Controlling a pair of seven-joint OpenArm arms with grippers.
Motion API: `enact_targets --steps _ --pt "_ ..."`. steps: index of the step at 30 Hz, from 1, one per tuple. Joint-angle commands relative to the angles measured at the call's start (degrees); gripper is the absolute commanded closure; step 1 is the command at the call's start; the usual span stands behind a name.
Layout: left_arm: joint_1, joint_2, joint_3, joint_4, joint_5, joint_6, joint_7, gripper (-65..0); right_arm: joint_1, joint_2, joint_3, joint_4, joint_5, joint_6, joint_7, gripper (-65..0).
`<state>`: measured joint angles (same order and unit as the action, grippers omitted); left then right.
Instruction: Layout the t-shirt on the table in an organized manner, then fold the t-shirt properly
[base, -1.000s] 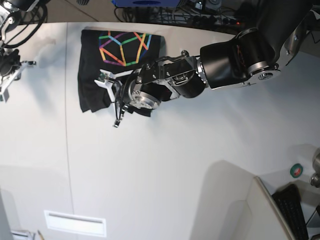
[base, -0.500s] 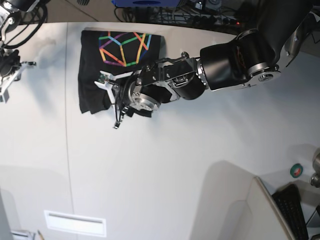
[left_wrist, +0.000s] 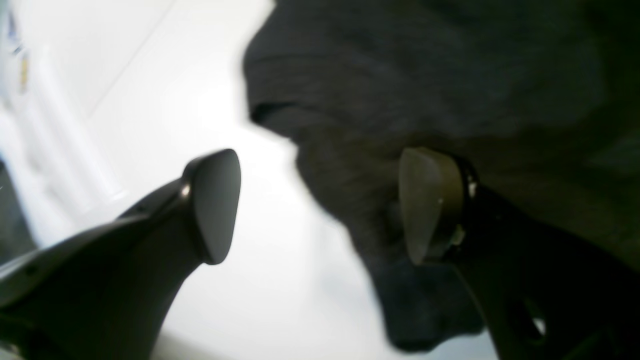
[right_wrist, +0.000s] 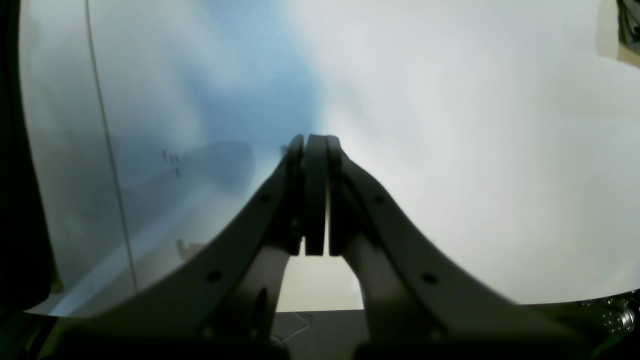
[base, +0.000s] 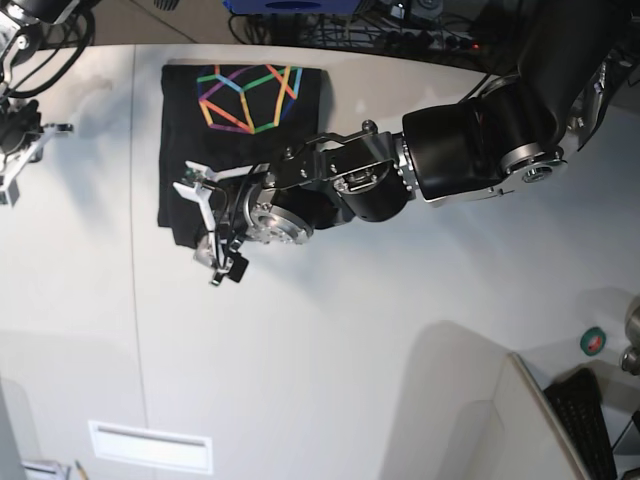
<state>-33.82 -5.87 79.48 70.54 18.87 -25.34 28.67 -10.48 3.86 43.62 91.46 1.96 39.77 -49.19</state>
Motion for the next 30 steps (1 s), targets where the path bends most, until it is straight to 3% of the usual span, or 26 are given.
enact_targets --steps 1,3,7,10,12,15,21,26,30 --pt "-1.6 0.4 -1.4 1.8 0.3 0.8 0.4 -47.4 0.4 0.8 0.1 0.8 0.2 0.2 0.8 0.0" --pt "-1.5 0.4 -2.4 3.5 0.3 0.6 0.7 -47.4 0.4 0.8 0.1 0.8 0.2 0.2 0.7 0.0" --pt "-1.0 -1.4 -5.8 7.7 0.2 -4.1 0.9 -46.4 0.4 0.8 0.2 0.8 0.2 0.2 0.7 0.0" --pt "3.3 -2.5 -14.6 12.4 0.3 -5.9 0.9 -42.8 0.1 0.9 0.5 1.2 0.2 0.2 0.6 0.0" --pt "8.5 -3.2 -22.5 16.4 0.6 -6.3 0.9 -29.3 -1.2 1.2 0.5 3.0 0.2 0.2 0.6 0.0" --pt "17.2 -4.5 -34.3 22.7 0.7 -6.3 0.9 0.0 -4.9 1.3 0.0 7.6 0.2 0.2 0.8 0.0" --pt "36.4 -10.4 -54.8 36.3 0.2 -6.3 0.7 0.0 -15.7 2.4 0.6 18.6 0.2 0.2 0.6 0.0" --pt "53.6 -13.5 -64.1 40.8 0.2 -6.3 0.6 0.0 -25.4 1.6 0.6 20.1 0.2 0.2 0.4 0.0" --pt "65.9 -13.6 -69.5 40.8 0.2 -6.3 0.4 0.0 -30.1 1.1 2.1 19.7 0.4 0.2 -8.7 0.0"
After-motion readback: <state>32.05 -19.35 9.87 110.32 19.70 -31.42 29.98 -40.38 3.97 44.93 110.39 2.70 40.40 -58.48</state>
